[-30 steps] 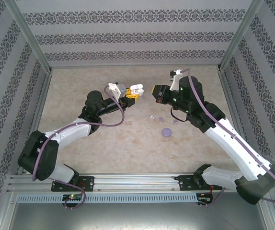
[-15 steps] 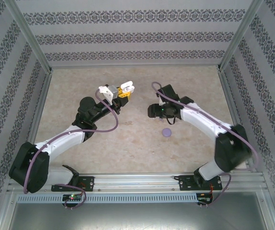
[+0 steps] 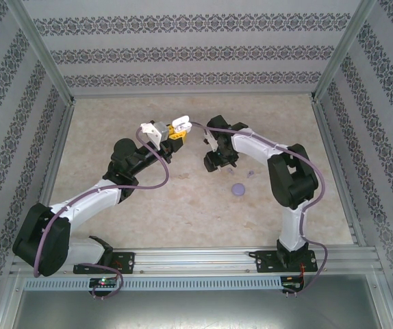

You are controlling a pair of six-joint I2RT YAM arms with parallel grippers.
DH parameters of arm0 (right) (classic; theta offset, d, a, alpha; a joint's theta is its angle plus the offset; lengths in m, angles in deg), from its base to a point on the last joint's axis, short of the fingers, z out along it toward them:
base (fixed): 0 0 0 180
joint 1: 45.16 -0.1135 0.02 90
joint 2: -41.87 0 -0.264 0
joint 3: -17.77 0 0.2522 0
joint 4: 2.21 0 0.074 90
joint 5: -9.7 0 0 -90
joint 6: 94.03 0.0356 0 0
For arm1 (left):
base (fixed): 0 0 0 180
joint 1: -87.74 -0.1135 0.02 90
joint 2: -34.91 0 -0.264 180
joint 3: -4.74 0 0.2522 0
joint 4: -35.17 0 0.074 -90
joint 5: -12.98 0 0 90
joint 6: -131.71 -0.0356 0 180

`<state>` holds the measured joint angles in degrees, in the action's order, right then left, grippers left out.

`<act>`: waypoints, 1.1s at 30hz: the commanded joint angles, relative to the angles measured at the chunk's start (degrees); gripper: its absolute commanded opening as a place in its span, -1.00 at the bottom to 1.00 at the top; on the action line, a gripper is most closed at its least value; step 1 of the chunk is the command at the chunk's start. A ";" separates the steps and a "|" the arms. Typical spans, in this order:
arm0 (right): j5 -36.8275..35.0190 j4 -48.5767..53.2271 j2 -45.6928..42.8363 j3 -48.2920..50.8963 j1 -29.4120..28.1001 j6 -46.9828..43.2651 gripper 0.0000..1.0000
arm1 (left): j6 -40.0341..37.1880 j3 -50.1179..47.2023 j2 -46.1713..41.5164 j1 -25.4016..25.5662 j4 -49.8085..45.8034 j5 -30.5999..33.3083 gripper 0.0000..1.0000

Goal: Insert the wireless bluetooth earbuds into the charging case

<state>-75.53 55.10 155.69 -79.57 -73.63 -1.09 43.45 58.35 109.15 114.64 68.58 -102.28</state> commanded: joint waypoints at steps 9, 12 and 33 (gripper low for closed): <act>-1.83 3.86 5.99 -5.58 0.35 -3.70 0.14 | -1.81 0.93 -1.41 -0.46 0.86 -0.97 -1.00; -1.89 3.93 6.85 -6.21 0.48 -3.96 0.09 | -1.91 0.93 -1.22 -0.55 0.89 -0.96 -1.00; -1.03 3.33 8.26 -5.07 0.61 -3.57 -0.22 | -1.73 1.46 -0.44 -0.88 0.86 -1.28 -1.00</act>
<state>-76.42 57.64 162.77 -85.07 -73.39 -4.43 42.16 58.35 109.15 114.26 68.56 -102.46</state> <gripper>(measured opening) 0.398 0.195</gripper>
